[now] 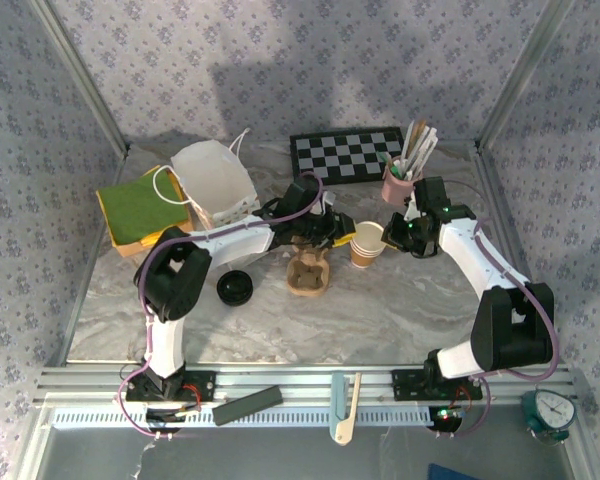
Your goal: Pack the takeout coffee
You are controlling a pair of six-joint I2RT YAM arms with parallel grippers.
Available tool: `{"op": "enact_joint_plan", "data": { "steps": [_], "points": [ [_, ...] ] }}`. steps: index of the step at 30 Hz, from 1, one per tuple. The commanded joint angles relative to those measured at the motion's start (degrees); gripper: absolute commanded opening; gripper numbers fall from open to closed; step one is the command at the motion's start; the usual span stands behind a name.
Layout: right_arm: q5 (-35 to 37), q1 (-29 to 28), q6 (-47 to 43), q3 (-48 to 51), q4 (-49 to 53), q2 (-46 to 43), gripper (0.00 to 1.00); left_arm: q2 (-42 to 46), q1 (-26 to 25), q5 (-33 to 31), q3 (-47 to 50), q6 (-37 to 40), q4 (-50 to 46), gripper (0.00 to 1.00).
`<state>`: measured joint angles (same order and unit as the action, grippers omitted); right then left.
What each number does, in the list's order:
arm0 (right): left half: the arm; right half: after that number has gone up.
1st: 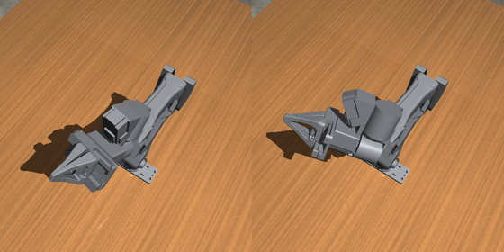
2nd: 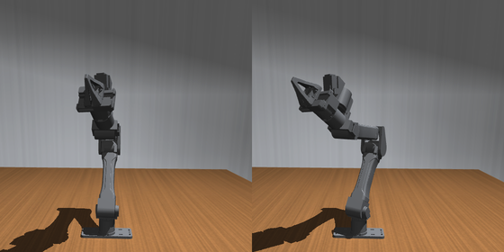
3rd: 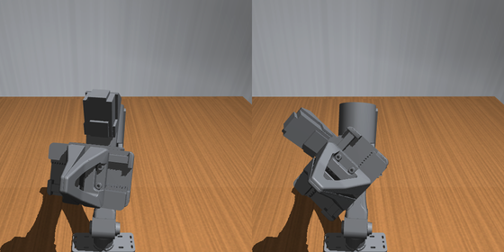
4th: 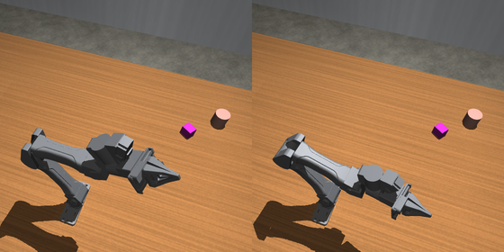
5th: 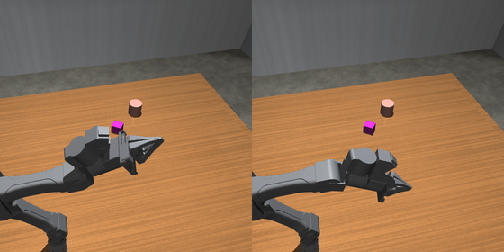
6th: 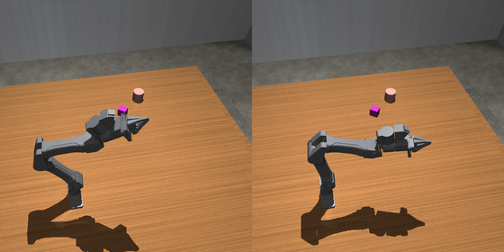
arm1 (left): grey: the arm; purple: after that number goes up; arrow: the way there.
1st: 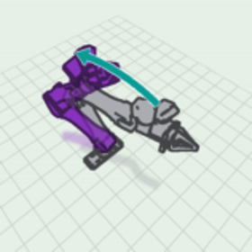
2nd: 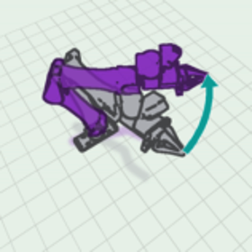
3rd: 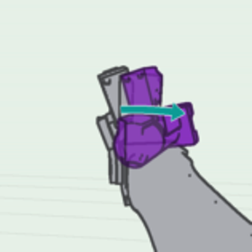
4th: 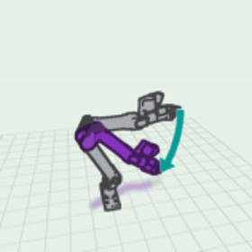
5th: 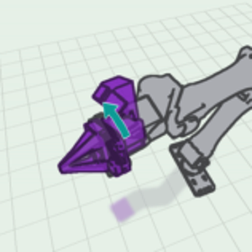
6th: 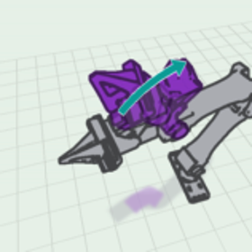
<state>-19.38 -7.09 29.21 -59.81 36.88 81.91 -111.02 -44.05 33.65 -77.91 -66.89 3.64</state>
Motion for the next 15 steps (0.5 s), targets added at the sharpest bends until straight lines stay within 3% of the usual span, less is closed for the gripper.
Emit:
{"op": "enact_joint_plan", "data": {
  "steps": [1, 5, 15],
  "points": [
    [-0.8, 0.1, 0.1, 0.2, 0.5, 1.1, 0.05, -0.6, -0.4, 1.3, -2.1, 0.6, 0.9, 0.3],
    [-0.8, 0.1, 0.2, 0.1, 0.7, 0.8, 0.0, -0.7, -0.4, 1.2, -2.2, 0.5, 0.8, 0.31],
    [-1.2, -0.4, 0.3, 0.1, 0.5, 0.5, 0.0, -2.0, -0.6, 1.9, -2.4, -0.5, 2.2, 0.35]
  ]
}}
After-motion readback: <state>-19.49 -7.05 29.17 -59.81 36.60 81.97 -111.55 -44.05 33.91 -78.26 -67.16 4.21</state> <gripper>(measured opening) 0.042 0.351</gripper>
